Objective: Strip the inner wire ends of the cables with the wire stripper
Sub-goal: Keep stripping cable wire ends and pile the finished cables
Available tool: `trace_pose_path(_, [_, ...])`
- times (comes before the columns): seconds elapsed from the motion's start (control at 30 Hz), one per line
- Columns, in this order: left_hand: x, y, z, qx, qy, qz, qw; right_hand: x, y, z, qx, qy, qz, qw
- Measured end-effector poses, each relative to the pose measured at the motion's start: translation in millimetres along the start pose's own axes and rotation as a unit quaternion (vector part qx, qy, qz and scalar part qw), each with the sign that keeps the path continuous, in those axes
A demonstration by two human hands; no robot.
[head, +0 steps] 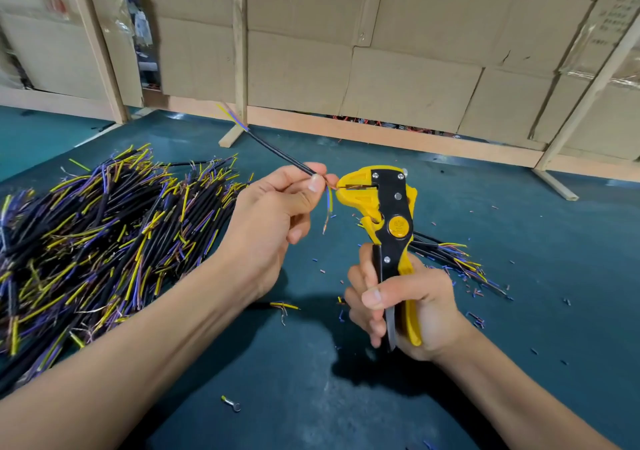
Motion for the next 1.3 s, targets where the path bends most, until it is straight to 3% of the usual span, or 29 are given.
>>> trace_pose_path(0.23, [9.9,-2.0,-2.3,-0.041,0.08,0.053,0.995,2.5,2.3,9.1,-0.02,-0.013,0.019,1.0])
trace_pose_path(0.4, [10.4,-0.1,14.8,-0.134,0.3,0.037,0.944,1.9,2.7,14.1,-0.053,-0.003,0.002,0.999])
trace_pose_path(0.53, [-10.6,-10.2,-3.2,-0.041,0.185,-0.006,0.982,-5.6,4.8,20.0,-0.075,0.022,-0.034,0.996])
trace_pose_path(0.73, [1.8,-1.1,-9.9,0.049,0.115,-0.01,0.992,-4.1,3.4,3.8,-0.048,0.036,-0.035,0.998])
trace_pose_path(1.0, [7.4,7.6,-16.7,0.106,0.03,-0.018,0.994,-2.9,3.0,-3.8,-0.043,0.081,-0.048,0.995])
trace_pose_path(1.3, [5.9,12.4,-16.9,0.11,0.049,-0.034,0.992,-2.6,2.6,-2.7,-0.052,0.072,-0.055,0.995])
Point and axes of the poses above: each hand's wrist, its own y-axis away from the middle knuckle, its own x-axis out of the palm, z = x × y, the point moved 9 cm from there along -y, towards the middle knuckle, and after that the axes turned 2 degrees about z, right-handed, at the moved point
